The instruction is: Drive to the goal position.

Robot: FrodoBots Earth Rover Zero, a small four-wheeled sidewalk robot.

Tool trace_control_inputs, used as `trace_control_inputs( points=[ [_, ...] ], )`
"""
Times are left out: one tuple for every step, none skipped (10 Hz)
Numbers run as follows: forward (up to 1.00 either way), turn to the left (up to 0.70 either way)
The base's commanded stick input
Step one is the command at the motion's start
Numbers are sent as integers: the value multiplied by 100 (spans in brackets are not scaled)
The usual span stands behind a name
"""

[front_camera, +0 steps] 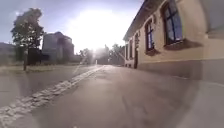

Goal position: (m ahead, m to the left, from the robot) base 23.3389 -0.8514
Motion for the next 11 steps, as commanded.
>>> trace_control_inputs(
  points=[
    [70,0],
    [70,0],
    [70,0],
    [70,0],
    [70,0],
    [70,0],
    [70,0],
    [70,0],
    [70,0],
    [70,0],
    [70,0]
  ],
)
